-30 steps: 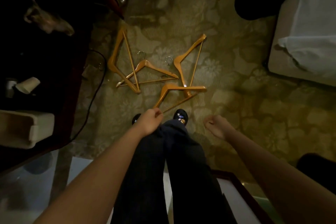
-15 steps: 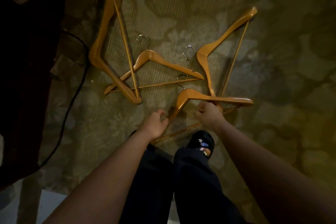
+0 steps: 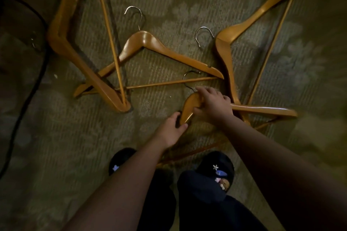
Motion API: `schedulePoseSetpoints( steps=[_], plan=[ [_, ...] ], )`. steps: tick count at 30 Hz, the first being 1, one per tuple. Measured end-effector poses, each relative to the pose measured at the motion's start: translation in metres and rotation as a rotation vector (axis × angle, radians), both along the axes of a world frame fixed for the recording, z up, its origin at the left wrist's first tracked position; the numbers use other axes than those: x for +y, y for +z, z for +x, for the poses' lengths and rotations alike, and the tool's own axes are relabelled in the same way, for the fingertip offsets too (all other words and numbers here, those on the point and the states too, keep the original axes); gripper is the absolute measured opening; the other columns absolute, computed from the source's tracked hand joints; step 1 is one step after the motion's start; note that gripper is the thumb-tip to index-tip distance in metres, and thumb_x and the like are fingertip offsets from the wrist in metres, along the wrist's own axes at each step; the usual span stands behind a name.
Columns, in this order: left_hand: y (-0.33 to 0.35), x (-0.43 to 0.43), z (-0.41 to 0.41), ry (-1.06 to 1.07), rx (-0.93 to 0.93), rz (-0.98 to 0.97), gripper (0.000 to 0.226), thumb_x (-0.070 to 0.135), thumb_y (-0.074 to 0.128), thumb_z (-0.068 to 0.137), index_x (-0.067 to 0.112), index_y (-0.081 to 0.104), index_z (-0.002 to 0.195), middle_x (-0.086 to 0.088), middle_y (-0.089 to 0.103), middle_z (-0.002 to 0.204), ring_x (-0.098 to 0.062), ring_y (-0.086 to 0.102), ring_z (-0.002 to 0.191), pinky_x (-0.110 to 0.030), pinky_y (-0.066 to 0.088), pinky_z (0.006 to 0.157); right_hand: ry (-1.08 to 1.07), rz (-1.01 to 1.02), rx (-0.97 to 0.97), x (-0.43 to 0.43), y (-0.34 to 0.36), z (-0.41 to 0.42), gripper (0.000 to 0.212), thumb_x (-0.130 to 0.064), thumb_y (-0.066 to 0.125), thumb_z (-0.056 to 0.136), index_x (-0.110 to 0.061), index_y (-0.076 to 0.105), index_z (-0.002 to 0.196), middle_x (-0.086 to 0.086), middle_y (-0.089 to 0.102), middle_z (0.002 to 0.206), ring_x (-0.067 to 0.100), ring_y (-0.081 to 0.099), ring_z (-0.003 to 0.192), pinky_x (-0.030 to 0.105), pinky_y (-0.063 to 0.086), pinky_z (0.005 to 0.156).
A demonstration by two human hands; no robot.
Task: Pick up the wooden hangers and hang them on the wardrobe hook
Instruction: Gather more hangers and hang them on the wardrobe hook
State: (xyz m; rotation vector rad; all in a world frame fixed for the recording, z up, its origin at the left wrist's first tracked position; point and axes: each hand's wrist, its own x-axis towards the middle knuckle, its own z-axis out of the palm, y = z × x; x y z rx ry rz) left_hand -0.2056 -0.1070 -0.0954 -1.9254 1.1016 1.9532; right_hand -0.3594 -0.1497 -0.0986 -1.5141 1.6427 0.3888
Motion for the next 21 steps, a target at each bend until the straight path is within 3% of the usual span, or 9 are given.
schedulePoseSetpoints(
  steps=[6, 11, 14, 17, 19, 21],
  plan=[
    [0.008, 0.038, -0.019, 0.038, -0.069, 0.031, 0.048, 0.024, 0.050, 0.094, 0.015, 0.035, 0.139, -0.013, 0.054, 0.130, -0.030, 0.051, 0.121, -0.039, 0.040, 0.101, 0.042, 0.160, -0.038, 0.009, -0.001, -0.004, 0.047, -0.047, 0.053, 0.087, -0.036, 0.043, 0.132, 0.005, 0.044, 0.132, 0.028, 0.047, 0.123, 0.052, 0.042, 0.099],
    [0.028, 0.069, -0.020, 0.059, 0.025, 0.159, 0.037, 0.026, 0.052, 0.094, 0.014, 0.044, 0.128, -0.002, 0.057, 0.120, -0.023, 0.053, 0.117, -0.028, 0.041, 0.091, 0.135, 0.340, -0.067, 0.031, 0.000, -0.002, 0.041, -0.050, 0.050, 0.086, -0.033, 0.053, 0.124, 0.003, 0.056, 0.124, 0.024, 0.052, 0.118, 0.048, 0.044, 0.098],
    [0.040, 0.076, -0.015, 0.060, 0.052, 0.191, 0.025, 0.030, 0.056, 0.091, 0.023, 0.047, 0.114, -0.002, 0.060, 0.110, -0.024, 0.058, 0.111, -0.030, 0.045, 0.088, 0.115, 0.379, -0.112, 0.040, 0.005, -0.002, 0.039, -0.051, 0.050, 0.086, -0.031, 0.058, 0.118, 0.002, 0.060, 0.119, 0.023, 0.055, 0.114, 0.046, 0.045, 0.097],
    [0.044, 0.070, -0.010, 0.072, 0.062, 0.169, 0.024, 0.030, 0.056, 0.091, 0.020, 0.052, 0.111, -0.007, 0.063, 0.114, -0.026, 0.059, 0.111, -0.038, 0.046, 0.098, 0.037, 0.293, -0.104, 0.045, 0.009, -0.002, 0.032, -0.048, 0.050, 0.087, -0.029, 0.060, 0.110, 0.001, 0.061, 0.110, 0.022, 0.058, 0.106, 0.044, 0.049, 0.091],
    [0.042, 0.059, -0.004, 0.031, 0.048, 0.139, 0.039, 0.033, 0.053, 0.093, 0.013, 0.048, 0.126, -0.010, 0.061, 0.121, -0.027, 0.057, 0.112, -0.037, 0.045, 0.099, -0.101, 0.127, -0.065, 0.041, 0.011, -0.001, 0.023, -0.041, 0.054, 0.088, -0.025, 0.056, 0.104, 0.001, 0.057, 0.104, 0.021, 0.059, 0.098, 0.042, 0.053, 0.084],
    [0.039, 0.047, 0.003, -0.042, 0.044, 0.129, 0.049, 0.036, 0.048, 0.094, 0.015, 0.039, 0.137, -0.009, 0.056, 0.127, -0.026, 0.055, 0.115, -0.039, 0.044, 0.099, -0.259, -0.028, -0.027, 0.034, 0.012, 0.000, 0.029, -0.030, 0.059, 0.087, -0.021, 0.050, 0.113, 0.003, 0.053, 0.114, 0.021, 0.056, 0.101, 0.040, 0.053, 0.083]
  ],
)
